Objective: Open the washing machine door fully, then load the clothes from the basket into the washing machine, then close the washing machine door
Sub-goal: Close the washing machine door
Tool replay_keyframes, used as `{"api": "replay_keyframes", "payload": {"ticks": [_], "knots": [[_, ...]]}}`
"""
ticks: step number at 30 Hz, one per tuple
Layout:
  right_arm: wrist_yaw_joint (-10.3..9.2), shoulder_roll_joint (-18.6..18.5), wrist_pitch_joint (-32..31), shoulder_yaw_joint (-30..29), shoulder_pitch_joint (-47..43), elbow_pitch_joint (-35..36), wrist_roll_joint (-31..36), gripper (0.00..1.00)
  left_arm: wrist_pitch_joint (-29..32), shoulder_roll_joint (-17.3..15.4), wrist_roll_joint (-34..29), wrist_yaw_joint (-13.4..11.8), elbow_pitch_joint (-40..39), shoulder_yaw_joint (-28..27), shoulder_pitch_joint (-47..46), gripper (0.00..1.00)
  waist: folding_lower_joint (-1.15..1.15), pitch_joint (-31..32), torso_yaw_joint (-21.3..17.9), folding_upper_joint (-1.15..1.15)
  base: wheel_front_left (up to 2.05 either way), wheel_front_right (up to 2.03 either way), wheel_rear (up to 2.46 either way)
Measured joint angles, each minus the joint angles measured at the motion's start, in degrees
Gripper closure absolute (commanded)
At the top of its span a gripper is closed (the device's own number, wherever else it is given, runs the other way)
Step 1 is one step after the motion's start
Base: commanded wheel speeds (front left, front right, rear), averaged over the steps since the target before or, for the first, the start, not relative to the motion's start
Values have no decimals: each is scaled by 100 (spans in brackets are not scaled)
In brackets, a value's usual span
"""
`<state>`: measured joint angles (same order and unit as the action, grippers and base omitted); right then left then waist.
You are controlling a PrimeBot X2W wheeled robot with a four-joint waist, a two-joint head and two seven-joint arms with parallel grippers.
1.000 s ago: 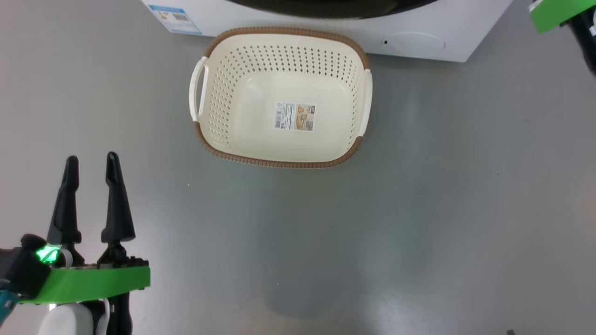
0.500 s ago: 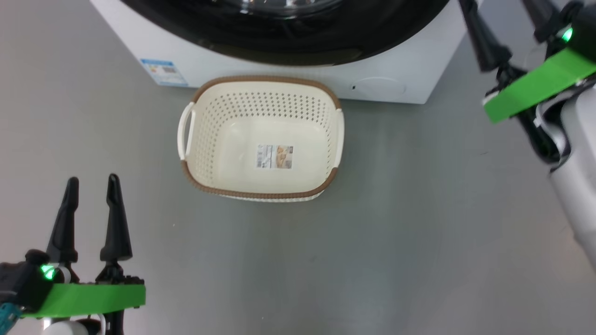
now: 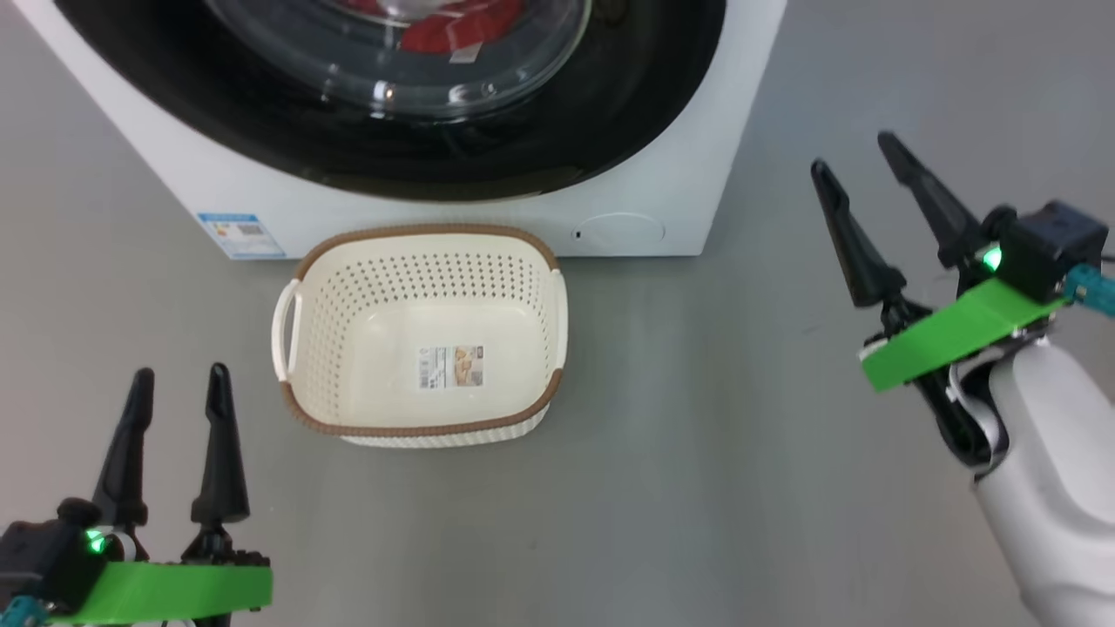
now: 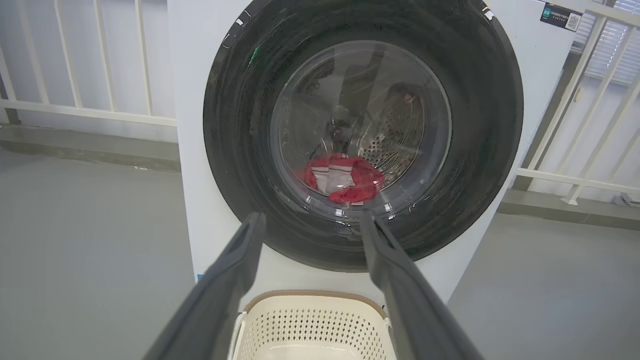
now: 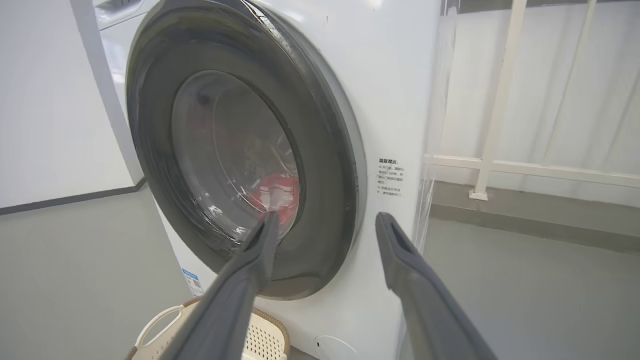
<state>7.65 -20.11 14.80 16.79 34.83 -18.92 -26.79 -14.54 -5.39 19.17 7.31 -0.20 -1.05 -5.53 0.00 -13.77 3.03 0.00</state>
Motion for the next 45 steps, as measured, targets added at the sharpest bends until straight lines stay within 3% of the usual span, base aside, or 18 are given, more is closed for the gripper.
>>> {"api": "replay_keyframes", "payload": {"ticks": [20,45], "knots": [[-1,382,-5,-610,-1651,331,1,0,0,3,25,-1,94,-70,447,0,0,705,-496,0,0,0,0],[-1,512,-5,-822,-2082,468,1,0,0,-43,118,0,138,-8,559,0,0,860,-529,0,0,0,0]]}}
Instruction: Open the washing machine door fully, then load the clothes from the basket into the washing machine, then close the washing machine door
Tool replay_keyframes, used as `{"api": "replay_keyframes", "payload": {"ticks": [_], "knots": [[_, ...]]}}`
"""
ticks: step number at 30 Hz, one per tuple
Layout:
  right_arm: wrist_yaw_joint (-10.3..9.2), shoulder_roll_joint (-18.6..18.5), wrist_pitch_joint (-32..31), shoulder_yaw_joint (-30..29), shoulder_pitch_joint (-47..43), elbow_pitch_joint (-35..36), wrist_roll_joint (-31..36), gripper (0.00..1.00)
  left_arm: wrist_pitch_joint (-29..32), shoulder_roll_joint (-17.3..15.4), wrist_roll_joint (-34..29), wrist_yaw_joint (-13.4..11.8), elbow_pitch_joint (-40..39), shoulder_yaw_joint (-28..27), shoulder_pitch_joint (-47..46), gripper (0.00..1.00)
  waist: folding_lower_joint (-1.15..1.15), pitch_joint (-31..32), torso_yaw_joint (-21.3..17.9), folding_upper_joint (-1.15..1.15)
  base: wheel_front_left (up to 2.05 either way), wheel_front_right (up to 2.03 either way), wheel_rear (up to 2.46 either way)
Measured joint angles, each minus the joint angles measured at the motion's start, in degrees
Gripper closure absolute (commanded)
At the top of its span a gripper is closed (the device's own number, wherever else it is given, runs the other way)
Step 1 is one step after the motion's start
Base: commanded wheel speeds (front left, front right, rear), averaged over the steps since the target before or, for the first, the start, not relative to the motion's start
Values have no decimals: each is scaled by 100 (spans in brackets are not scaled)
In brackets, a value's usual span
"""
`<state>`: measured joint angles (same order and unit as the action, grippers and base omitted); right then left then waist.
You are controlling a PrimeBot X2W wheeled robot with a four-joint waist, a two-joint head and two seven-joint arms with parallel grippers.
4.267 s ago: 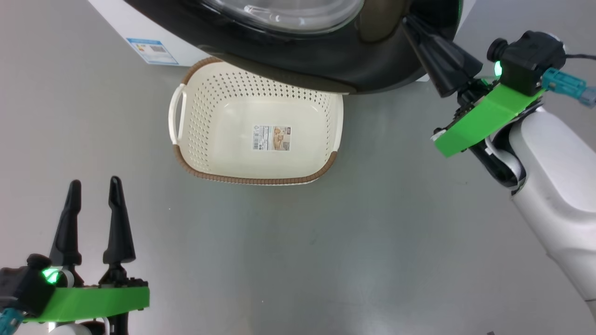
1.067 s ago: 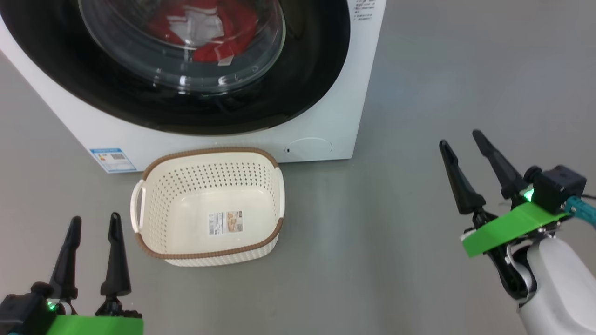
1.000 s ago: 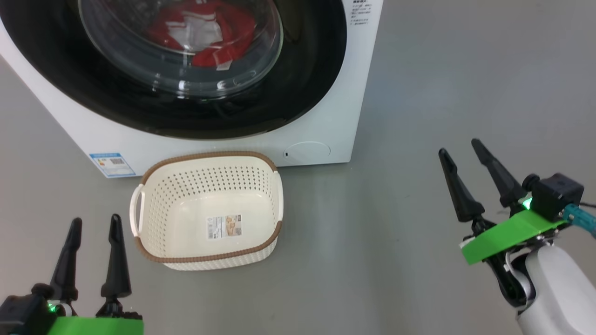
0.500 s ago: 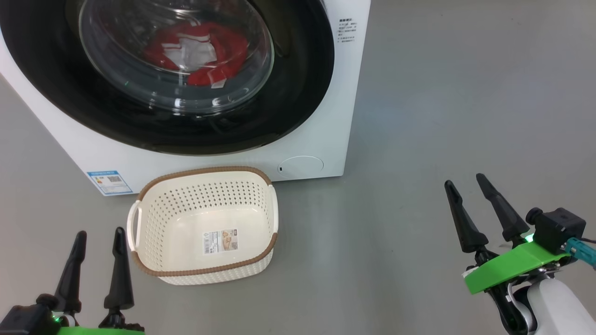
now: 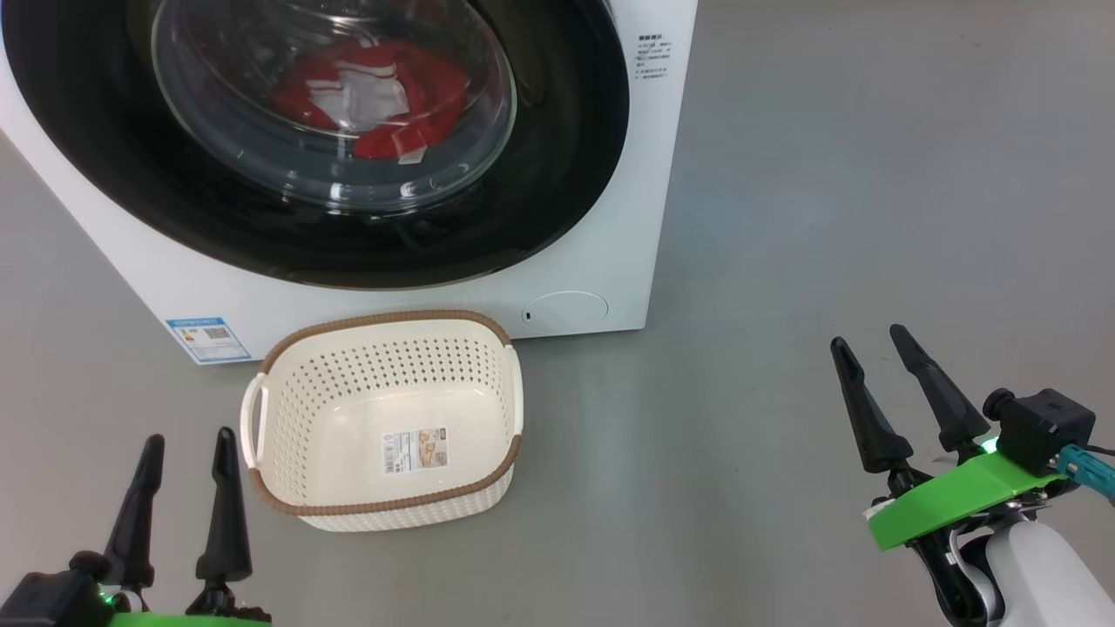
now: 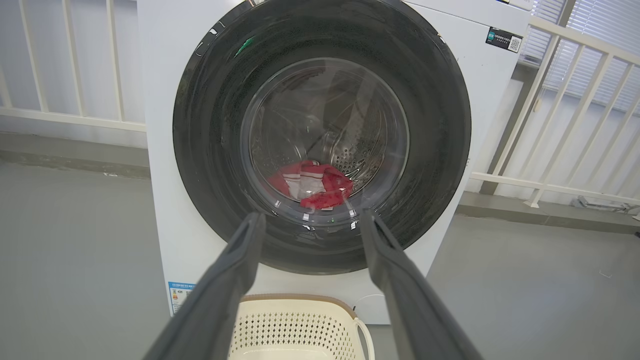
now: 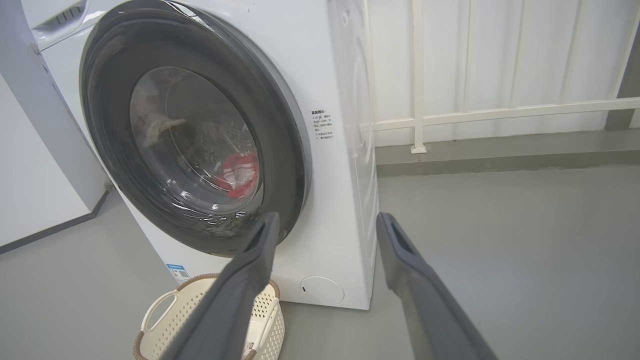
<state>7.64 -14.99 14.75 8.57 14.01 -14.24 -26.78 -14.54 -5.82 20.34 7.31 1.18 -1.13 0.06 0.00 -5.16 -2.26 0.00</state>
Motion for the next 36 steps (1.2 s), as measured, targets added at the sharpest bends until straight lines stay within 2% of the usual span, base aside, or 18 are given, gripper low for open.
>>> {"api": "replay_keyframes", "payload": {"ticks": [20,21,27,36], "knots": [[-1,-2,0,65,5,-29,0,0,0,-3,18,-1,1,5,2,0,0,-44,3,0,0,0,0],[0,4,0,69,3,-41,-1,100,2,4,46,-1,11,31,2,100,0,-45,5,0,0,0,0],[0,182,-11,125,-254,-360,-47,100,43,202,93,-1,342,115,131,100,0,-43,6,0,0,0,0],[0,222,-165,24,-260,-363,-533,100,143,201,643,-1,407,116,134,100,-1,6,23,0,0,0,0]]}}
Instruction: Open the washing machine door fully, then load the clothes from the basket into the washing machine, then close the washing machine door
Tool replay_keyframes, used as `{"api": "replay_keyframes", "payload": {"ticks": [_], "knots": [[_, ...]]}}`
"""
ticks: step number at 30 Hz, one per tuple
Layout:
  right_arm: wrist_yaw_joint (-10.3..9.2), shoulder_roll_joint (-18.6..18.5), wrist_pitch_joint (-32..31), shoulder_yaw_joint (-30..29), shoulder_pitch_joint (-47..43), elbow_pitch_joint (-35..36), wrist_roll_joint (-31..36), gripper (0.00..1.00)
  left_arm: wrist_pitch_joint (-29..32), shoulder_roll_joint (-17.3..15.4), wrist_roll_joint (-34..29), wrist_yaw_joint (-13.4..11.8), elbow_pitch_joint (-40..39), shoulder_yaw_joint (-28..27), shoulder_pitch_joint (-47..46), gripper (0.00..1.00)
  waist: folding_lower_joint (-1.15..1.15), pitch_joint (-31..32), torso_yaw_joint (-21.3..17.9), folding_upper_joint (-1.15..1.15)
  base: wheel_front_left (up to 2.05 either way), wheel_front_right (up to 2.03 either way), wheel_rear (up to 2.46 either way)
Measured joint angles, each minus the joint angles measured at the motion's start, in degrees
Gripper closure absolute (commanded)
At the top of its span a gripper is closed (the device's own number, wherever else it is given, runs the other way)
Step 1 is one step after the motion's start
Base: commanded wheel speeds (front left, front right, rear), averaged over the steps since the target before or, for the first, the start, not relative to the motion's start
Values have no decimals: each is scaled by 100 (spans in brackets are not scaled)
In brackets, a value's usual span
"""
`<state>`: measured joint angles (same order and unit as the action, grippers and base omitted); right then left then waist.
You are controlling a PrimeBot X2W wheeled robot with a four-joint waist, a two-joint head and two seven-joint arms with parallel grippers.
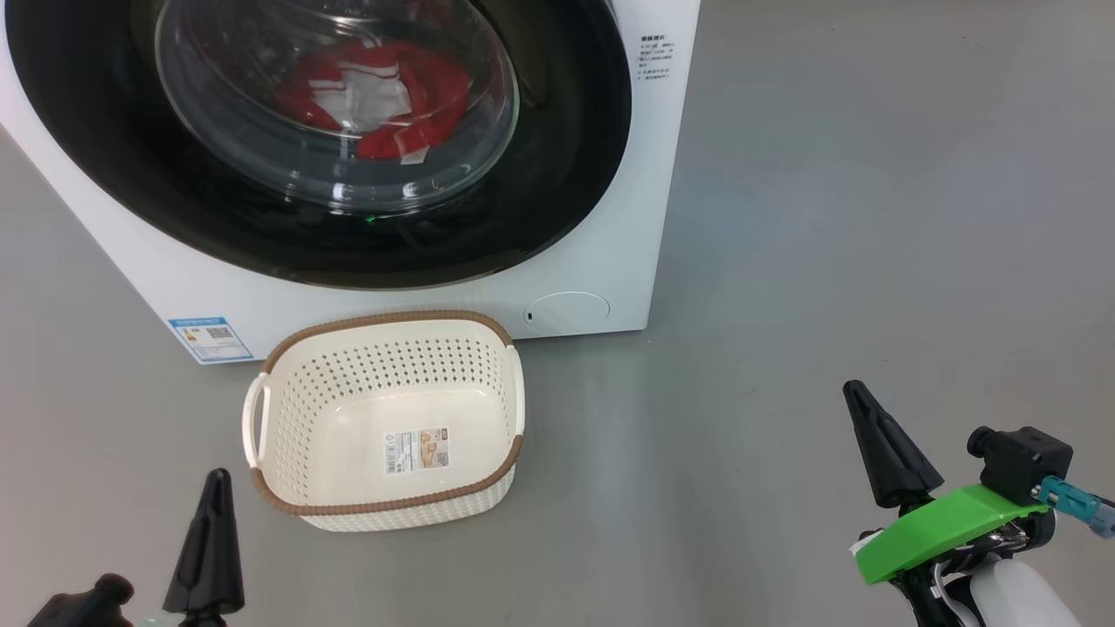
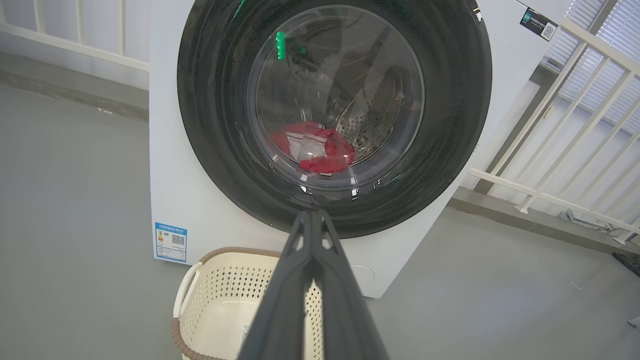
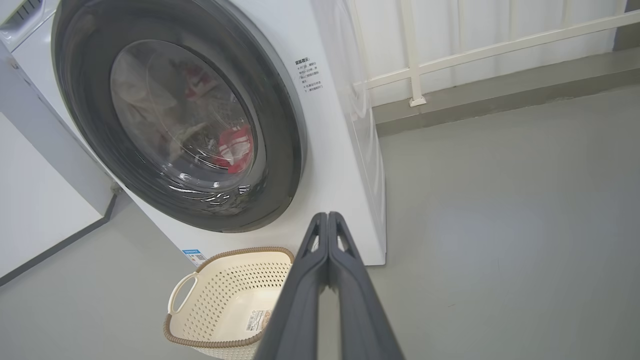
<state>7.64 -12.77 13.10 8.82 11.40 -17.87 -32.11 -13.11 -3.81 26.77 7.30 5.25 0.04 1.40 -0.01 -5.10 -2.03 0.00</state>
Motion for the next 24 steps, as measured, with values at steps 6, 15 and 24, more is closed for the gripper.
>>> {"api": "replay_keyframes", "payload": {"ticks": [6,15,24], "knots": [[0,32,-93,-52,-1,2,-312,100,96,-2,357,0,58,0,-1,100,0,23,11,0,0,0,0],[0,109,-211,-182,-8,19,-797,100,202,-4,887,0,151,-1,-21,100,0,61,27,0,0,0,0],[0,176,-352,-259,-103,31,-1194,100,331,-9,1340,0,210,-5,-54,100,0,96,41,0,0,0,0]]}}
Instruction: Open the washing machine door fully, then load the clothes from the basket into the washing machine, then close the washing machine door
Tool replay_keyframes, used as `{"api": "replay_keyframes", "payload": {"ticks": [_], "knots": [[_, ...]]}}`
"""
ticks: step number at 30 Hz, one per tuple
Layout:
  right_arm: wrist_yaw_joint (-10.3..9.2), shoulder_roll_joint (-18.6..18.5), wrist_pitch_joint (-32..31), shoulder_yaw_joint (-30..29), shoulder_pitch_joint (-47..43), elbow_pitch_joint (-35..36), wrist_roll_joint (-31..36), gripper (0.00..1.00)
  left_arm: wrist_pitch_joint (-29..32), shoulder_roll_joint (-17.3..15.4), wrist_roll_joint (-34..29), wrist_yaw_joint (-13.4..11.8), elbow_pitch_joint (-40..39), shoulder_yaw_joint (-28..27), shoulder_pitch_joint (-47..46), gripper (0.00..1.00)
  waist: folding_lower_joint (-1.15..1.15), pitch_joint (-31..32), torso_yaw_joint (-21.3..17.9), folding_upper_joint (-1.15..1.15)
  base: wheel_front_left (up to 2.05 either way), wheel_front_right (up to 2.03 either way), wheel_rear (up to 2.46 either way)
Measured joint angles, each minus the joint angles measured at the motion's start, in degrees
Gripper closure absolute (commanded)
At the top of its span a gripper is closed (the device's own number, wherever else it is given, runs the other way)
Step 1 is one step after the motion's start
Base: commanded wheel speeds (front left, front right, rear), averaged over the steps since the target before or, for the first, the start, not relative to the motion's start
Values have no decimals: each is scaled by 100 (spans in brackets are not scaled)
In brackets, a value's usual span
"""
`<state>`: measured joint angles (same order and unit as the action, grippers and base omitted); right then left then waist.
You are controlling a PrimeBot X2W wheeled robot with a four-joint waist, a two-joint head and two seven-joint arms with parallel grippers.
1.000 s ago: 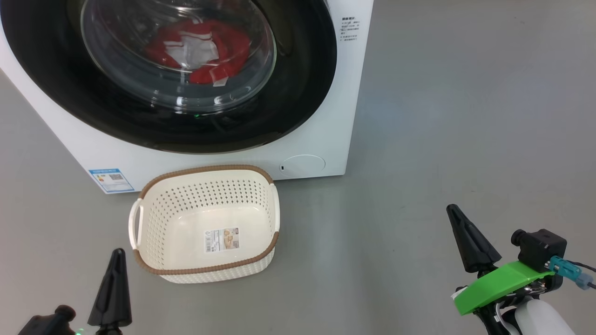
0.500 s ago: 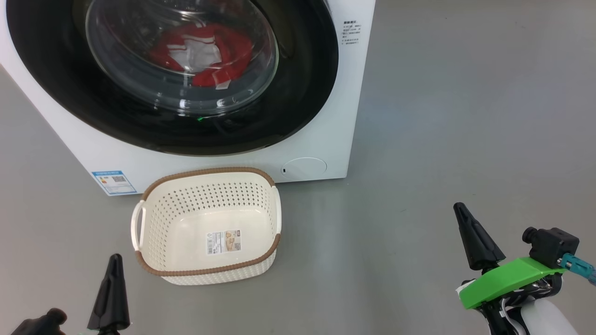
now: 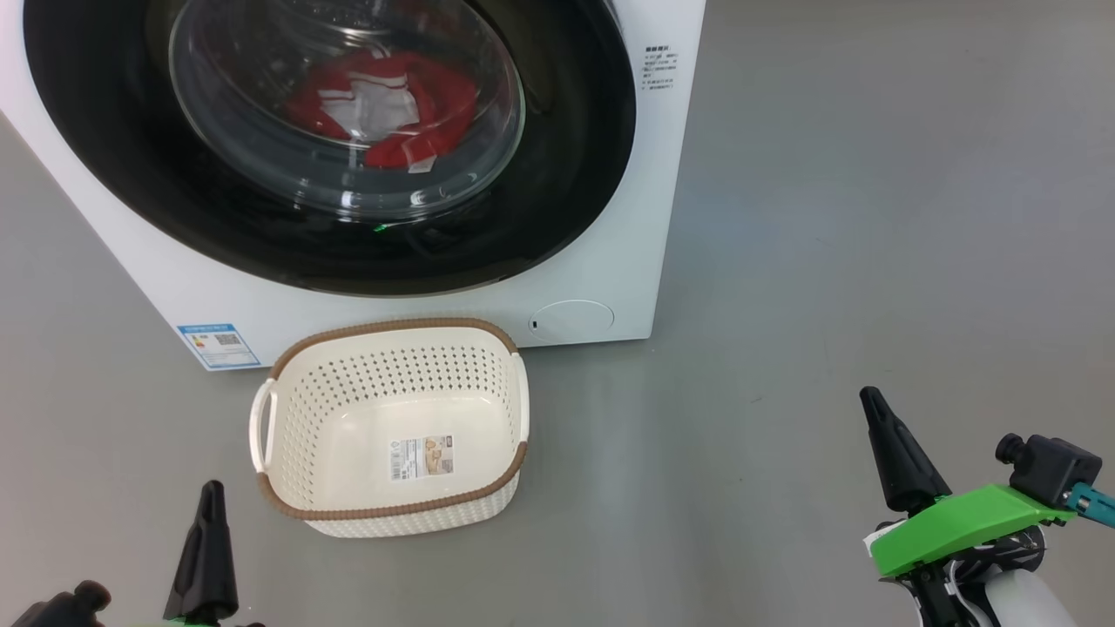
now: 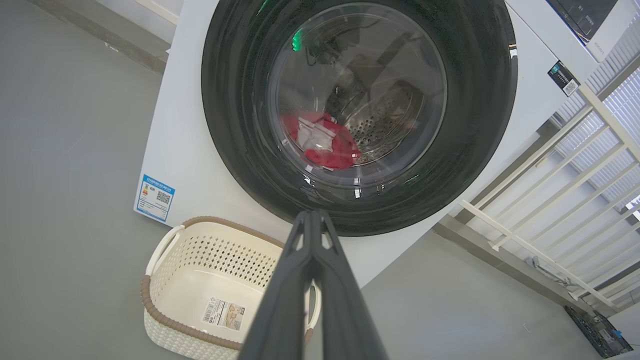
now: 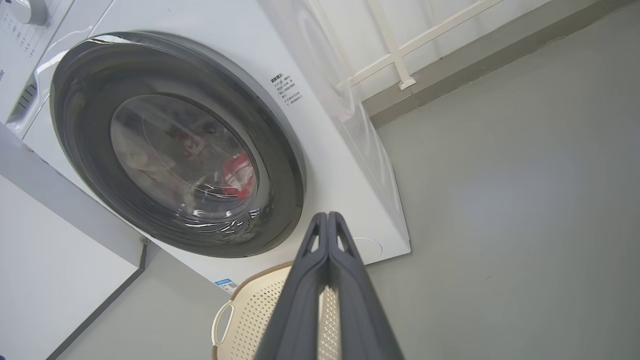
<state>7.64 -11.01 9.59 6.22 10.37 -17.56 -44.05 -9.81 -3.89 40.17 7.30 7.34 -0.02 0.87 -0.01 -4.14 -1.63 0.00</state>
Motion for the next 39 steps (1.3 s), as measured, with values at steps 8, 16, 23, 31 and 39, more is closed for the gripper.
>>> {"api": "replay_keyframes", "payload": {"ticks": [8,16,23,31,39], "knots": [[0,43,-126,-132,-5,19,-422,100,118,-1,486,0,63,-8,-4,100,0,34,14,0,0,0,0],[0,122,-247,-211,-70,33,-858,100,235,-1,947,0,127,-21,-27,100,1,69,28,0,0,0,0],[-1,175,-372,-327,-106,40,-1219,100,344,-1,1345,0,190,-41,-58,100,0,98,41,0,0,0,0],[-1,232,-503,-426,-110,56,-1650,100,478,0,1778,0,245,-64,-140,100,0,133,54,0,0,0,0],[-2,308,-626,-537,-189,77,-2065,100,613,2,2254,0,315,-93,-144,100,1,167,68,0,0,0,0]]}}
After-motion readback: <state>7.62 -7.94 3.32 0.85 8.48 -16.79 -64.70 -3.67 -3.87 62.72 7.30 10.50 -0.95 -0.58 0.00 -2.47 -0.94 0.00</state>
